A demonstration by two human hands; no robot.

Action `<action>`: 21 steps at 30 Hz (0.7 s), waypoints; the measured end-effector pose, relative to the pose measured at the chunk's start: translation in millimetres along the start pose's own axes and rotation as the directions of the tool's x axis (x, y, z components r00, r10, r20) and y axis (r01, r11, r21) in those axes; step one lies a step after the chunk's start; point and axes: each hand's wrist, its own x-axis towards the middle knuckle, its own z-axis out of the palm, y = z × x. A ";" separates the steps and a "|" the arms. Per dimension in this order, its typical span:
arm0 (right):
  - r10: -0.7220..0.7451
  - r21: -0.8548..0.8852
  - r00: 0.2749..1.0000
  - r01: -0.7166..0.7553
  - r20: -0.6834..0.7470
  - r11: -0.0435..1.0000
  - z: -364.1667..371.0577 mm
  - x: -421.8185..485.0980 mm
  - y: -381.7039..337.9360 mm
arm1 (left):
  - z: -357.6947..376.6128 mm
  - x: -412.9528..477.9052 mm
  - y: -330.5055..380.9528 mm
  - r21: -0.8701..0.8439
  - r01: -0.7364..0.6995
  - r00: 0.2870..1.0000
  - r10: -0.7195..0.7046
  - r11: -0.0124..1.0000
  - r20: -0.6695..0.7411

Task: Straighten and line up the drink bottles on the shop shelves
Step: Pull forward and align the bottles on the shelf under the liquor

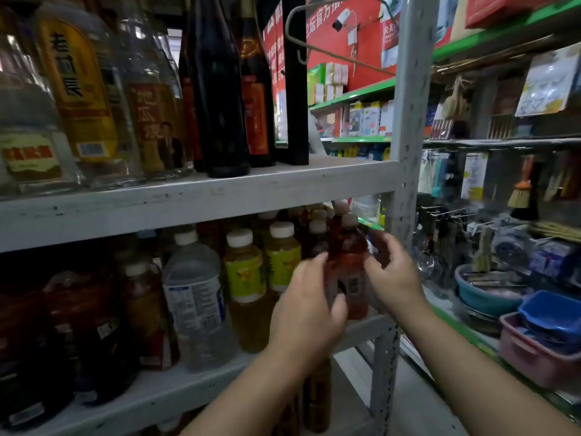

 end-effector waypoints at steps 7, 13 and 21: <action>0.122 0.031 0.984 -0.127 0.132 0.991 15.5 42.7 -20.6 | 0.3 53.3 15.0 0.228 0.086 0.996 -0.089 0.970 0.005; 0.070 -0.138 0.989 -0.052 0.132 0.989 17.4 51.3 -32.9 | 8.4 63.5 14.4 0.348 0.131 0.975 -0.185 0.928 0.126; 0.153 -0.158 0.949 -0.112 0.276 0.981 1.7 58.3 -42.0 | 6.8 66.7 15.2 0.457 0.054 0.986 -0.120 0.888 0.117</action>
